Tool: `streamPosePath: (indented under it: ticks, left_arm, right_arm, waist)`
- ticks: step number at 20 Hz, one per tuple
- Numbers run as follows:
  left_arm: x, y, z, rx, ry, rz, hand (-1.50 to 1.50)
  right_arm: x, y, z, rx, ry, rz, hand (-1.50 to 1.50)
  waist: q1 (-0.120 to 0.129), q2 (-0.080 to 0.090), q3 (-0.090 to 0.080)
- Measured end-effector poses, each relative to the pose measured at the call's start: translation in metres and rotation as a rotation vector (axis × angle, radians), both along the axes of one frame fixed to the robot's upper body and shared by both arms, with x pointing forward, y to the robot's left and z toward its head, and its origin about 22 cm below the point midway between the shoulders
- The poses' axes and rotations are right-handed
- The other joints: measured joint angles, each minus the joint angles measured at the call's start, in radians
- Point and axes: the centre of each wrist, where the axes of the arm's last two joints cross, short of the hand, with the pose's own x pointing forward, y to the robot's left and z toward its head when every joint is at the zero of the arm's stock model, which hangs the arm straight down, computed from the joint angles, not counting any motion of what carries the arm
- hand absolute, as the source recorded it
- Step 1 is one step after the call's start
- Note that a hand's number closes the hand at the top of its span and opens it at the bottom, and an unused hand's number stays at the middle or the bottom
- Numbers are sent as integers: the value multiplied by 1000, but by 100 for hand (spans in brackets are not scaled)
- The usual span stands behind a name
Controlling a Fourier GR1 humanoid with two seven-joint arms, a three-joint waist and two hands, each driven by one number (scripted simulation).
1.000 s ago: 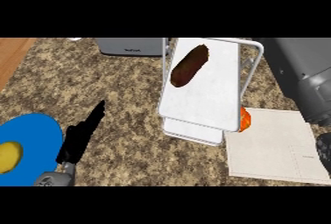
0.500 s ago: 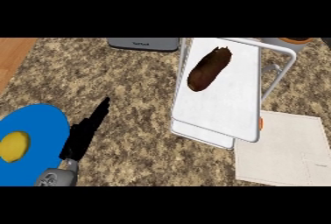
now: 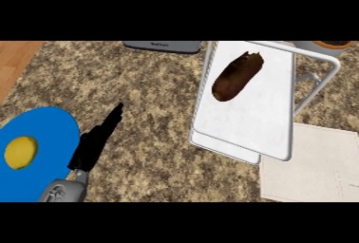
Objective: Pick the sweet potato from the placemat and place it in the tiered shelf
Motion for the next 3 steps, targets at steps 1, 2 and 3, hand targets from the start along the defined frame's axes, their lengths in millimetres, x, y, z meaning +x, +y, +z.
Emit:
streamPosePath:
  ticks: [1,2,3]
  left_arm:
    - [1,0,1,-1,-4,-4,0]
    - [0,0,1,1,-5,-8,0]
    - [1,-2,3,0,-5,-10,0]
  right_arm:
    - [-2,-4,2,-7,-5,3,-150]
    - [-3,-7,1,-17,-8,2,-150]
    - [-3,-8,-1,-26,-6,2,-150]
  waist:
    - [5,1,0]
    - [9,1,0]
    - [11,1,1]
